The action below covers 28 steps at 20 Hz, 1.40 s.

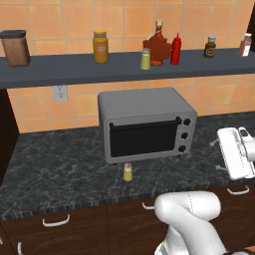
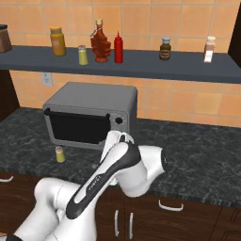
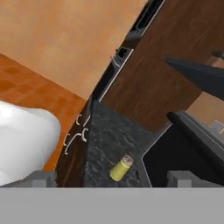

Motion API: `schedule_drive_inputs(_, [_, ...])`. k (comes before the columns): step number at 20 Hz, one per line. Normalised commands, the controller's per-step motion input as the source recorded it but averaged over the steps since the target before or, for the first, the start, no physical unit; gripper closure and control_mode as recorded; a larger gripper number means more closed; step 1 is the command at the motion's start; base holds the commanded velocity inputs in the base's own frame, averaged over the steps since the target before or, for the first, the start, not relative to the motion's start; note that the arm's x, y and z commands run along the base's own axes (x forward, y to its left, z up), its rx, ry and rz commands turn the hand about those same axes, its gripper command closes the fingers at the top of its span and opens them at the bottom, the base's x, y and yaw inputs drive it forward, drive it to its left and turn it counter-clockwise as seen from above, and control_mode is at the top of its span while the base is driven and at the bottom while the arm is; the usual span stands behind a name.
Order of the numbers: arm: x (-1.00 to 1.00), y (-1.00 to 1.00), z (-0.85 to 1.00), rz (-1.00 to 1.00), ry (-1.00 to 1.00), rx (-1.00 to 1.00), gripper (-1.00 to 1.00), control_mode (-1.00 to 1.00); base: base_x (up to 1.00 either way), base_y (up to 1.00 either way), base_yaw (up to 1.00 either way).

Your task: Put the shaker and condiment bottle from the counter next to their counterparts in the cabinet.

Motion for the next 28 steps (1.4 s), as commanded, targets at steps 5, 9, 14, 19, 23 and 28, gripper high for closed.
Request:
schedule_drive_inputs(5, [-0.12, 0.78, -0.07, -0.18, -0.18, -0.35, -1.00, -1.00, 0.00, 0.00, 0.00])
schedule_drive_inputs(9, [-0.22, 0.47, -0.01, -0.17, -0.06, -0.34, -1.00, -1.00, 0.00, 0.00, 0.00])
schedule_drive_inputs(14, [-0.11, 0.20, 0.00, -0.06, -0.01, -0.16, -1.00, -1.00, 0.00, 0.00, 0.00])
schedule_drive_inputs(19, [-0.16, 0.01, 0.03, -0.04, 0.11, -0.01, -1.00, -1.00, 0.00, 0.00, 0.00])
schedule_drive_inputs(23, [0.13, 0.00, -0.15, 0.21, 0.17, 0.00, -1.00, -1.00, 0.00, 0.00, 0.00])
schedule_drive_inputs(28, [0.07, -0.03, -0.29, 0.14, -0.01, 0.00, -1.00, -1.00, 0.00, 0.00, 0.00])
